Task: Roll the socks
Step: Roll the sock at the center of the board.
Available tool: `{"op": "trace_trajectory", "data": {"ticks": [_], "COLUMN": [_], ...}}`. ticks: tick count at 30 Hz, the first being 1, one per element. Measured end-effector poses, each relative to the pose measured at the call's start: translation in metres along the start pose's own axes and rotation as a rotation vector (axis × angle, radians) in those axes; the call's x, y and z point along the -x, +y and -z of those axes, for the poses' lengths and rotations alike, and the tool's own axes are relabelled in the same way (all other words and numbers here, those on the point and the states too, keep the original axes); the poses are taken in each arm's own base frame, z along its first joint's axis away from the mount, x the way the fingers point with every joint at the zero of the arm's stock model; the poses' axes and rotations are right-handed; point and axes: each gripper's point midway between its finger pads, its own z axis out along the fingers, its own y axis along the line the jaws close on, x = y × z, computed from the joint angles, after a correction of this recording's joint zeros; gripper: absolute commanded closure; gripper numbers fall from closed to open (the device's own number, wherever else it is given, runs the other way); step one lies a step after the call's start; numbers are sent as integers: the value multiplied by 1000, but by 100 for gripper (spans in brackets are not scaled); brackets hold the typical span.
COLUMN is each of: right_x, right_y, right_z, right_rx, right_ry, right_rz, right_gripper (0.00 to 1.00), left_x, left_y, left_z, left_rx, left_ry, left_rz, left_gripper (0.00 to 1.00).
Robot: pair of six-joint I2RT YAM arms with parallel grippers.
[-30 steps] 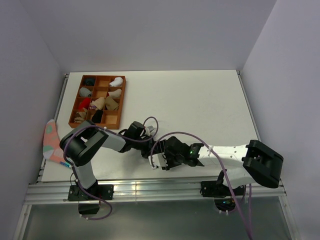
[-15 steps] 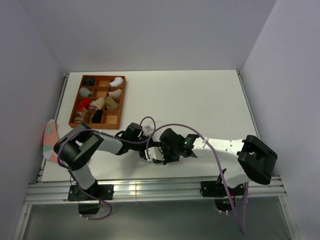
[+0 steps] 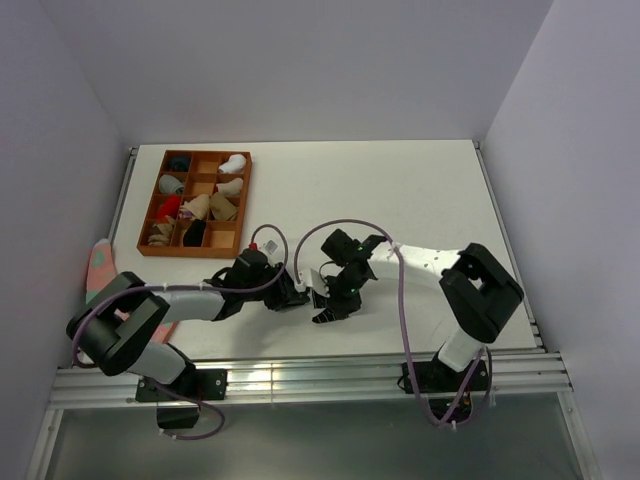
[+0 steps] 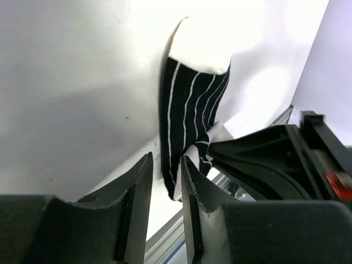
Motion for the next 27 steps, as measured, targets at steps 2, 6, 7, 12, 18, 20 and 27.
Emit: {"op": "trace_trajectory", "data": {"ticks": [2,6,7,12,18,20,27], "right_x": [-2,-2,-1,-1,-8,-11,-14], "right_y": [-1,-3,-5,-17,-22,-22,-25], "right_z": [-2,-2,-1,7,11,12,15], "right_rx": [40,137,162,274,406,446,556], "right_ry": [7,-2,-9,-54,-82,-90,-142], "right_rz": [-39,-122,-146,-265,-396,-435,-528], "right_gripper": [85,85,85,85,85,85,84], "left_x": [4,13,14,17,14,14,14], "left_y": [1,6,8,27,0,-7,-41], "left_z": [4,14,17,39,49,49,40], "left_rx": [8,19,22,34,-22,-34,-67], "left_ry": [-34,-121,-142,-278,-397,-422,-469], "left_rz": [-5,-20,-20,-40,-208,-267,-488], "left_gripper": [70,71,71,72,72,70,63]}}
